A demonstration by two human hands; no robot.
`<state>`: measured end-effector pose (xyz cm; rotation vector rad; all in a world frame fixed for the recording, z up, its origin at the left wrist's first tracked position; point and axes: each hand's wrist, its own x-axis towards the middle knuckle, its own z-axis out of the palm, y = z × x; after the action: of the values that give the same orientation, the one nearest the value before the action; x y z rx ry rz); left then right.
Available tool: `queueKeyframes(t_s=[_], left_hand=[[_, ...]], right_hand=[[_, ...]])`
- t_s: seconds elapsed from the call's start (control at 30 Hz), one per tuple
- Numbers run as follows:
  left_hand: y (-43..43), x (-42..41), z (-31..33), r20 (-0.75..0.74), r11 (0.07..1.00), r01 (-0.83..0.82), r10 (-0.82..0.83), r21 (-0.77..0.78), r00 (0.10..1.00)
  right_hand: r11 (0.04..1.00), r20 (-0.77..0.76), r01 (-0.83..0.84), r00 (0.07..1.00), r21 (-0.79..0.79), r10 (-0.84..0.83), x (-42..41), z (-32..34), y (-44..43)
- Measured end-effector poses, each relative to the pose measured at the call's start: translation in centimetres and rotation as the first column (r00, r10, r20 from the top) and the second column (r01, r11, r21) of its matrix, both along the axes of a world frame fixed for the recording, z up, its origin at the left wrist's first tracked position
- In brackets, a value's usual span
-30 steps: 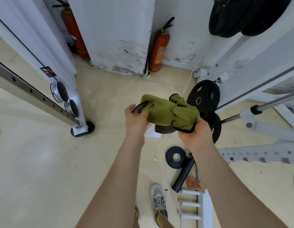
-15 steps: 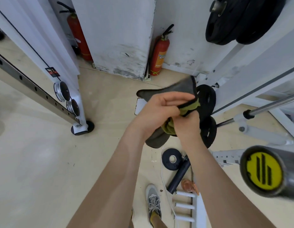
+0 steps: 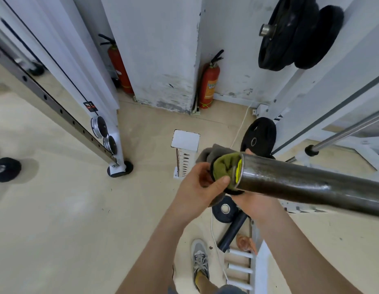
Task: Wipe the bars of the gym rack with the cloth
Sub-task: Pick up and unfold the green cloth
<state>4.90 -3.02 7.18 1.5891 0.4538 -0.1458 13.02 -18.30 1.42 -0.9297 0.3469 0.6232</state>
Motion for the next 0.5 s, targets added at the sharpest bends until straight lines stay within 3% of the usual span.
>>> queueKeyframes(t_s=[0.03,0.1,0.17,0.27,0.33,0.43,0.5], left_hand=[[-0.5,-0.4,0.5,-0.015,0.998,-0.015,0.016,0.055,1.000],[-1.3,-1.6,1.6,-0.023,0.995,-0.058,0.060,0.083,0.998],[-2.0,-2.8,2.4,-0.035,0.978,-0.203,0.202,-0.041,0.979],[-3.2,-4.6,3.3,-0.110,0.818,-0.503,0.493,-0.279,0.863],[-3.8,-5.5,3.6,-0.142,0.747,-0.601,0.587,-0.283,0.797],[-4.7,-6.4,3.7,-0.178,0.759,-0.626,0.601,-0.179,0.779],[-5.2,-6.9,3.9,-0.204,0.811,-0.576,0.550,-0.104,0.810]], right_hand=[[0.992,0.021,-0.080,0.997,0.102,0.078,-1.5,1.5,0.1],[0.990,-0.005,-0.123,0.992,0.068,0.123,-2.7,4.8,-0.8],[0.977,0.035,-0.210,0.977,0.033,0.208,-3.4,7.7,-1.5],[0.941,-0.034,-0.280,0.960,-0.192,0.279,-4.5,8.9,-2.6],[0.832,-0.023,-0.342,0.929,-0.437,0.370,-5.6,9.4,-3.7],[0.511,-0.033,-0.414,0.799,-0.754,0.600,-7.3,10.7,-4.7],[0.483,-0.014,-0.374,0.801,-0.791,0.598,-8.6,12.0,-5.3]])
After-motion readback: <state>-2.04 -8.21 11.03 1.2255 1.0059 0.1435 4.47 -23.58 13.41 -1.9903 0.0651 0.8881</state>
